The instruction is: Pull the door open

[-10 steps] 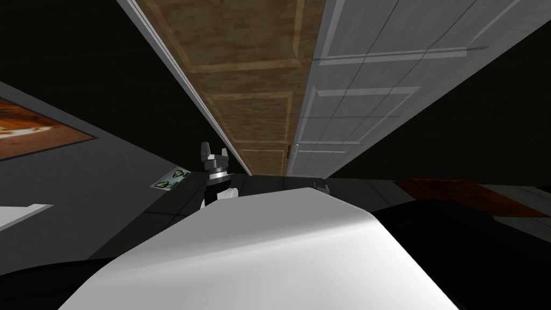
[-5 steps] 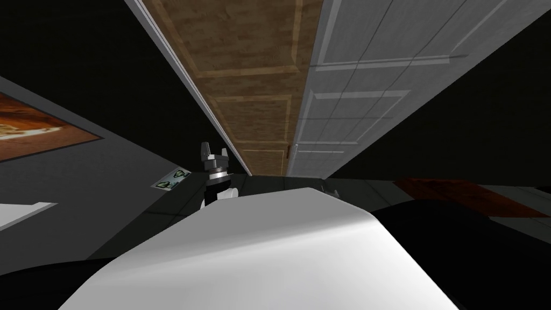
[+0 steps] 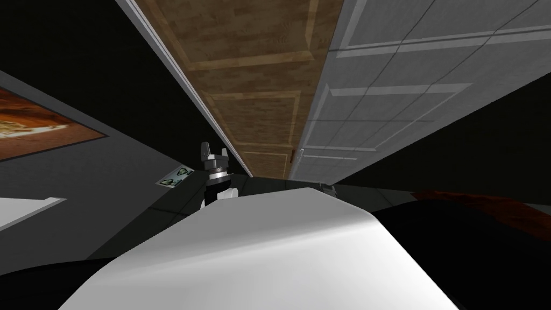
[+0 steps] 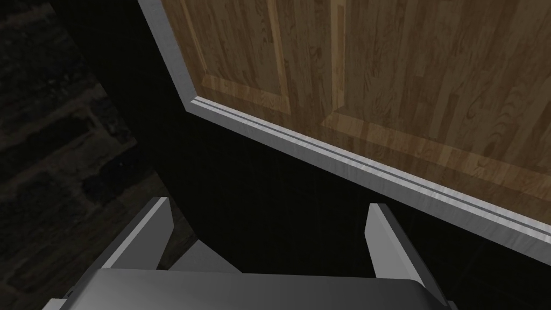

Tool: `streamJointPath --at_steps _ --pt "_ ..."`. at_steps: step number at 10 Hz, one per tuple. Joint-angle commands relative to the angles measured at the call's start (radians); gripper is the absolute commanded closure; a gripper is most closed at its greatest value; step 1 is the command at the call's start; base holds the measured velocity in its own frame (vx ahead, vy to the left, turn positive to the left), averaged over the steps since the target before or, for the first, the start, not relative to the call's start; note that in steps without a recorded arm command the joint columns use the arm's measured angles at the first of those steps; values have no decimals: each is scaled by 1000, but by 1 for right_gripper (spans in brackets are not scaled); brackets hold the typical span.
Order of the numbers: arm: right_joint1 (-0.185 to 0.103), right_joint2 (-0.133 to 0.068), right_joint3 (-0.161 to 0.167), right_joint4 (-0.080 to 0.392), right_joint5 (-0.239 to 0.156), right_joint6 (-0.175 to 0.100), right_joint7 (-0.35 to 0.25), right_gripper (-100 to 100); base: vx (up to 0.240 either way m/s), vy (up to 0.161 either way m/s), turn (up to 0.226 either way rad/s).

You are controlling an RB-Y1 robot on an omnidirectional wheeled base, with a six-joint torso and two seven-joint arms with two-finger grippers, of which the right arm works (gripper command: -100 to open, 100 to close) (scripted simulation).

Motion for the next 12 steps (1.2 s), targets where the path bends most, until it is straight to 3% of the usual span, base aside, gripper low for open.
streamJointPath --at_steps 1,7,10,11,12 --pt "5 4 0 -29 -1 11 7 -100 109 -13 29" --pt "-103 39 50 -78 21 11 2 -100 201 -23 131" --pt "-146 54 72 -100 31 11 1 -100 204 -1 125" --pt "-144 51 68 -75 30 1 -2 -100 89 17 32" --pt "-144 51 68 -75 30 1 -2 100 -11 -4 -28"
